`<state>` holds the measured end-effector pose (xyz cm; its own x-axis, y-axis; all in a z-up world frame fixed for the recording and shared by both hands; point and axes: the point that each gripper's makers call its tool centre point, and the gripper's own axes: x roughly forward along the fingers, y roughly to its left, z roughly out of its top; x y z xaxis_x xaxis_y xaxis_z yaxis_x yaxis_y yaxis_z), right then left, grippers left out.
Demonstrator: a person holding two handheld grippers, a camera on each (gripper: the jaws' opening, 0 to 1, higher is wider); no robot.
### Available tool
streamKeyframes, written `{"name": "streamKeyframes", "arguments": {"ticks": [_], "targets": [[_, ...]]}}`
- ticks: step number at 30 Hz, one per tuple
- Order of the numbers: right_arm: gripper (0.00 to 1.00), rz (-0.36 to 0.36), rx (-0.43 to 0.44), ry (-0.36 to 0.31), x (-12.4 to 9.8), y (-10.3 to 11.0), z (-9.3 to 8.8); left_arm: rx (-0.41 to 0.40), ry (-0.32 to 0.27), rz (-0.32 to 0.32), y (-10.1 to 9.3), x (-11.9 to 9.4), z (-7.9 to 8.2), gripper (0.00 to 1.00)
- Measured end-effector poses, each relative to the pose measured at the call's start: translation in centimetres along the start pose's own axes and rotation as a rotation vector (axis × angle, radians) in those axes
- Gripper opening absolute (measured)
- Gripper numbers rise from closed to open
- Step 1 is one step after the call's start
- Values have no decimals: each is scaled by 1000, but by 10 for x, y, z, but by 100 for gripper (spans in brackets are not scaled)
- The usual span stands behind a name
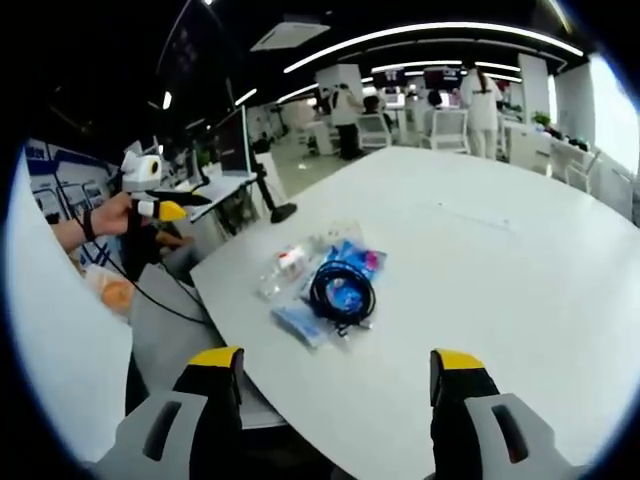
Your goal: Arrange the tabletop items into an orderly group along one side of the table until the central work area is clear of visible clutter.
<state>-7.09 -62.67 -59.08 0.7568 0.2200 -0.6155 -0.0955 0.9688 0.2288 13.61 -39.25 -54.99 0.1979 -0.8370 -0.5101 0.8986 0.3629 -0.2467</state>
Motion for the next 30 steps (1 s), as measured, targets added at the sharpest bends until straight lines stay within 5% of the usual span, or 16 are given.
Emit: {"name": "streamKeyframes", "arguments": {"ticks": [21,30], "targets": [[77,-15,24,-15,-1,-1,0,61,123,25,26,39,-20,79],[77,1,17,-14,9,1,5,1,126,25,31,58,-22,76]]}}
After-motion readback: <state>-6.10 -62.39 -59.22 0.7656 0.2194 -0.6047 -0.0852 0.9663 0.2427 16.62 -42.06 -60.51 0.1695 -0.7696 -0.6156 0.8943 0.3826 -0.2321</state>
